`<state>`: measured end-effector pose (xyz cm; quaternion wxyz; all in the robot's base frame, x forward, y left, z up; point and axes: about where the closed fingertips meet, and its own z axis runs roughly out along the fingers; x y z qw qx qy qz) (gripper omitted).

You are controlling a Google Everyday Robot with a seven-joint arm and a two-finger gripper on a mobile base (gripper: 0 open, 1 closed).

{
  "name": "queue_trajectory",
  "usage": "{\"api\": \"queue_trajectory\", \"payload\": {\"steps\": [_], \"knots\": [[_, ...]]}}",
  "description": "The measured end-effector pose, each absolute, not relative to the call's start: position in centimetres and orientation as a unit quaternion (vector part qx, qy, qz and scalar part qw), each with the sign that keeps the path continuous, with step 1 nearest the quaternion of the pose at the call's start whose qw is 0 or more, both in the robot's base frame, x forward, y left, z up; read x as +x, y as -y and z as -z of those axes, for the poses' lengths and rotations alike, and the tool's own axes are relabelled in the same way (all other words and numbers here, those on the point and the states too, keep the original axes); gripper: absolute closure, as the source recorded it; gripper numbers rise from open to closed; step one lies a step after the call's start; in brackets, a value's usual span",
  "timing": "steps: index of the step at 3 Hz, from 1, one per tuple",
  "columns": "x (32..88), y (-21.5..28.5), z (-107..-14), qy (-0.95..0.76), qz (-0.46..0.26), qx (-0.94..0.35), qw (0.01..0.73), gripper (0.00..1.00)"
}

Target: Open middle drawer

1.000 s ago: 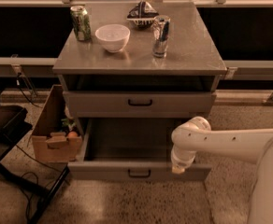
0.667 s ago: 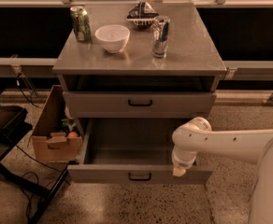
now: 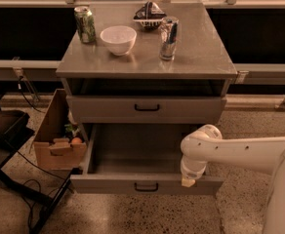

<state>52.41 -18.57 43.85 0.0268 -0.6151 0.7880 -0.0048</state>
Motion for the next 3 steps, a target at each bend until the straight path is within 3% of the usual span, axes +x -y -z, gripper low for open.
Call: {"api": "queue_trajectory", "payload": {"steps": [1, 3], "knots": [[51.57, 18.71, -43.91, -0.792, 0.007, -0.610, 0.023, 1.00], [51.56, 18.71, -43.91, -0.792, 0.007, -0.610, 0.023, 0.57]]}}
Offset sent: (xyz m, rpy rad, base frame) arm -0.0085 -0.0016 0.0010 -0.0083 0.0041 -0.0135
